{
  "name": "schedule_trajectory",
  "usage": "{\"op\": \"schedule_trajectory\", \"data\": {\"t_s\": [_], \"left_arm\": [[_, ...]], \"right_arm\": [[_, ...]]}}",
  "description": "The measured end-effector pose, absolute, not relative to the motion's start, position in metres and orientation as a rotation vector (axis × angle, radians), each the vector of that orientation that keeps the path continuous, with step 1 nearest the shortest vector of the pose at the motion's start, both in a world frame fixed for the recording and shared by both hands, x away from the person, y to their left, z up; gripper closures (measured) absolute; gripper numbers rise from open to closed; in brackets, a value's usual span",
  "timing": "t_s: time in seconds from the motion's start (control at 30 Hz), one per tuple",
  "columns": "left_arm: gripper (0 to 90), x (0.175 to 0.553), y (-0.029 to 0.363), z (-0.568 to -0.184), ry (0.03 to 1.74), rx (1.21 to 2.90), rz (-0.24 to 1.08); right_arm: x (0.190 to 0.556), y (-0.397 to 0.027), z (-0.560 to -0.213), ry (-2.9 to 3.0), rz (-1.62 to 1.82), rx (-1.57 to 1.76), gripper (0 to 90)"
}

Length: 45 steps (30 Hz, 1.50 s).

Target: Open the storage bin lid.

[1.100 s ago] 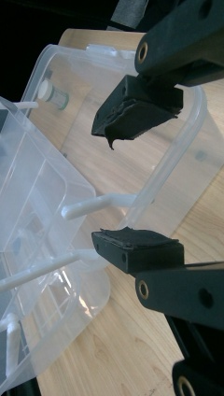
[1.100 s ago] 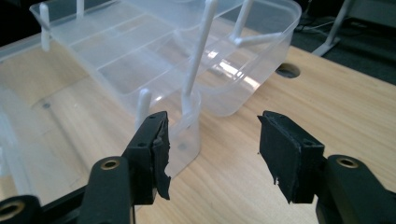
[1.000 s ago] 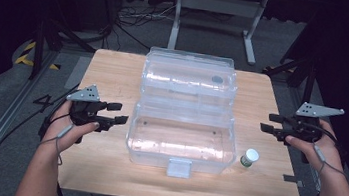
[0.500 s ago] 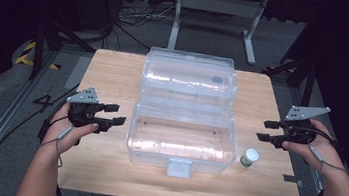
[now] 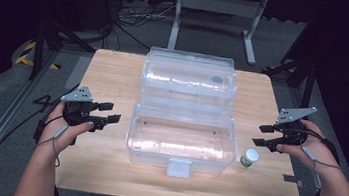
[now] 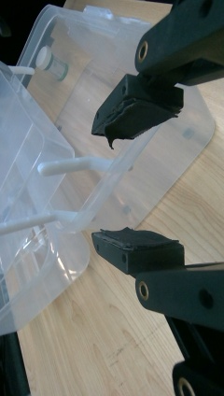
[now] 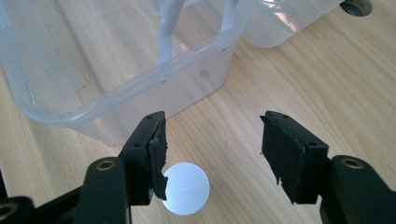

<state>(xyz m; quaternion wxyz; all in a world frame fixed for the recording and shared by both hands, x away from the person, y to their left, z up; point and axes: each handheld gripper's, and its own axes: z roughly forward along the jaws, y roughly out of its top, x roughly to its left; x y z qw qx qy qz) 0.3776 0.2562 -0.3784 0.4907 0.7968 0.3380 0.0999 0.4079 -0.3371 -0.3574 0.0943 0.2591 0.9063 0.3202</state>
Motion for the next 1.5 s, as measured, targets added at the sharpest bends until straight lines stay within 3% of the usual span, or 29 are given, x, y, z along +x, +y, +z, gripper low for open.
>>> {"op": "schedule_trajectory", "data": {"t_s": [1.5], "left_arm": [[41.2, 0.380, 0.259, -0.381, 0.844, 1.933, 0.257]], "right_arm": [[0.406, -0.314, -0.394, 2.890, 0.625, 0.627, 35.7]]}}
